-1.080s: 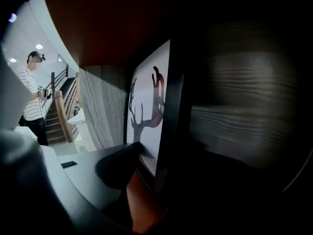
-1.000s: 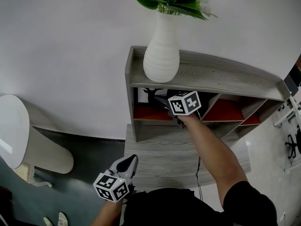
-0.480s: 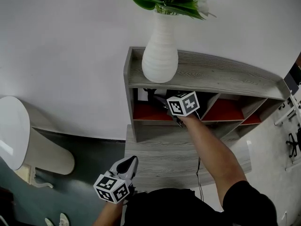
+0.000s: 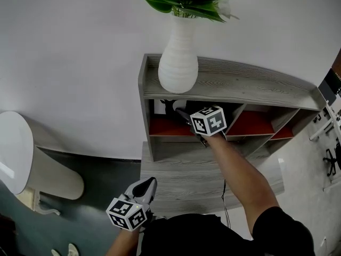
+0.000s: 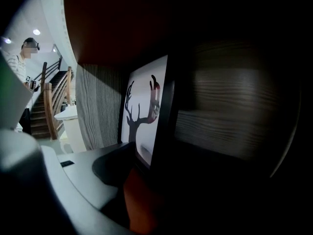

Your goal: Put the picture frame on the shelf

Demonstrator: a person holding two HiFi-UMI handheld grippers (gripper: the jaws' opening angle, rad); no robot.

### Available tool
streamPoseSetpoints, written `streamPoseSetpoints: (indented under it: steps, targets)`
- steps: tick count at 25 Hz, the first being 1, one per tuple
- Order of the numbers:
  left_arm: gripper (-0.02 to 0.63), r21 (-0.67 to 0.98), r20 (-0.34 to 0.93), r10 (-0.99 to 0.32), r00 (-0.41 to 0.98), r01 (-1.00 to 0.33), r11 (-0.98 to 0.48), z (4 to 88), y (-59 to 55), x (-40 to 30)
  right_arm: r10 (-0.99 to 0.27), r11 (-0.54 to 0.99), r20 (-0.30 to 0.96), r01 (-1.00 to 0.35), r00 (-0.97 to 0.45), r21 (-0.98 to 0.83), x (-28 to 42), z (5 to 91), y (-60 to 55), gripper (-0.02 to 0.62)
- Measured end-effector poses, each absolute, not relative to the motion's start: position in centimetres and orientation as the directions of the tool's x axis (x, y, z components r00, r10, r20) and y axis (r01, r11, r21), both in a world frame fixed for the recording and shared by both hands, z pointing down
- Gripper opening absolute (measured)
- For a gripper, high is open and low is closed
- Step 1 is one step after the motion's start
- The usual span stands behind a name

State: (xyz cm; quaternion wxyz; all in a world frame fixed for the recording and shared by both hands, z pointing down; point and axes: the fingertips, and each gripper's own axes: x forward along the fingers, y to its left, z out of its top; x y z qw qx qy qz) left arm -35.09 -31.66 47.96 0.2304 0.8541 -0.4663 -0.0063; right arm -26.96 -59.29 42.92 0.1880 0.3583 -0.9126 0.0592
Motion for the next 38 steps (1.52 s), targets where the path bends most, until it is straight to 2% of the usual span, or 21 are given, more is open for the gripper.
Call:
streamPoseSetpoints:
  steps: [11,17,19,23,26,31,38]
  targets:
    - [0.009,0.392,0.216,-0.75,0.626,-0.759,-0.52,48.0,-31.1,-34.3,-0.722,0.647,0.261,-0.759,-0.641,-0.073,-22.9,40.8,-55.0,0.255]
    - [0.009,0.383,0.206,-0.712,0.672,-0.725,-0.573,47.8,-31.3,-33.1,-0.703,0.666,0.177,-0.724,-0.689,-0.179,-21.4,40.5,-48.5,0.252]
    - [0.009,0.38,0.198,-0.697,0.689,-0.71,-0.593,47.4,-31.4,-32.6,-0.679,0.687,0.149,-0.694,-0.719,-0.216,-21.3,40.6,-46.1,0.227]
    - [0.009,0.363,0.18,-0.68,0.711,-0.69,-0.626,46.6,-31.4,-31.8,-0.658,0.706,0.088,-0.653,-0.748,-0.275,-20.9,40.9,-42.0,0.091]
    - [0.009,0.352,0.166,-0.682,0.712,-0.689,-0.634,45.9,-31.2,-31.2,-0.642,0.727,0.039,-0.624,-0.766,-0.285,-20.4,40.5,-39.0,0.024]
    - [0.009,0.358,0.135,-0.716,0.685,-0.707,-0.61,45.0,-29.7,-29.7,-0.54,0.803,-0.009,-0.512,-0.842,-0.306,-20.4,40.3,-33.2,0.015]
    - [0.009,0.369,0.164,-0.75,0.641,-0.745,-0.556,46.1,-26.1,-25.6,-0.582,0.757,0.091,-0.58,-0.808,-0.301,-15.1,44.2,-29.0,0.015]
